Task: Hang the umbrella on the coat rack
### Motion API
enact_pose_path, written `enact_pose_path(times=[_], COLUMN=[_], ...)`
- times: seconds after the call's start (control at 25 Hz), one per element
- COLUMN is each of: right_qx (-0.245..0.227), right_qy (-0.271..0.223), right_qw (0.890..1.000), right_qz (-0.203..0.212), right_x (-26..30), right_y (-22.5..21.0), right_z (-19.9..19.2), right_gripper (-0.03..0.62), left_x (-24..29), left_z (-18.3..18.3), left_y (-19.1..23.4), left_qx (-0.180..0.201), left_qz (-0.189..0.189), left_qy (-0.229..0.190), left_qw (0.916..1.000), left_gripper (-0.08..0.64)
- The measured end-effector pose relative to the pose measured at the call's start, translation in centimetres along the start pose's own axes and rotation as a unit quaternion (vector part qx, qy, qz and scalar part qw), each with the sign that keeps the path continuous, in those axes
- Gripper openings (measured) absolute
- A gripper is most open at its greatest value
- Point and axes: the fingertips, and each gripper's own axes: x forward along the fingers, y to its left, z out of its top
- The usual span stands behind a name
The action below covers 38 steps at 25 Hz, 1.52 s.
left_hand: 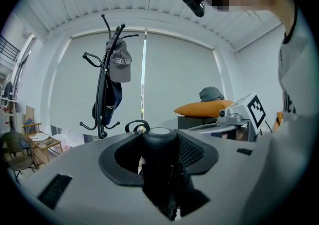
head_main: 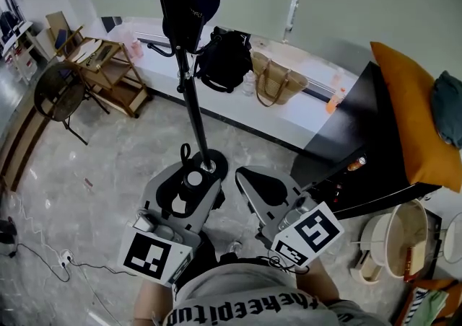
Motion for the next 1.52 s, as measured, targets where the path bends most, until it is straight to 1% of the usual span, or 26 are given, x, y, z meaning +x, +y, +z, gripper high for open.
enact_pose_path(times=[0.36, 0.6, 0.72, 0.8, 0.96, 1.12, 1.24, 1.52], right_qx=[-0.001, 0.002, 0.004, 0.005, 0.007, 0.01, 0.012, 0.017], right_qy=[0.0, -0.002, -0.002, -0.003, -0.002, -0.001, -0.003, -0.005], right_qw=[1.0, 0.999, 0.999, 0.998, 0.997, 0.996, 0.994, 0.991], right_qz=[-0.022, -0.039, -0.048, -0.056, -0.073, -0.094, -0.109, -0.136], right_x=[2.4, 4.9, 6.0, 6.7, 7.9, 8.8, 9.4, 11.0], right_y=[-0.5, -0.8, -1.0, -1.2, -1.6, -2.1, -2.6, -3.4], right_z=[0.3, 0.4, 0.5, 0.6, 0.6, 0.6, 0.6, 0.5], right_gripper=[0.012, 0.012, 0.012, 0.012, 0.012, 0.012, 0.012, 0.012], left_x=[0.9, 1.4, 1.8, 2.2, 2.8, 3.6, 4.3, 5.5], left_z=[0.3, 0.0, 0.5, 0.5, -0.1, -0.1, -0.2, -0.5], left_y=[2.7, 4.8, 6.0, 6.9, 8.1, 9.2, 9.6, 10.8], left_qx=[0.0, -0.005, 0.001, 0.003, -0.003, 0.001, -0.004, 0.003], left_qz=[-0.016, -0.041, -0.052, -0.059, -0.078, -0.096, -0.117, -0.154], left_qy=[-0.005, 0.007, -0.005, -0.005, 0.011, 0.008, 0.015, 0.021], left_qw=[0.9999, 0.9991, 0.9986, 0.9983, 0.9969, 0.9953, 0.993, 0.9879], left_gripper=[0.209, 0.209, 0.209, 0.209, 0.209, 0.209, 0.209, 0.209])
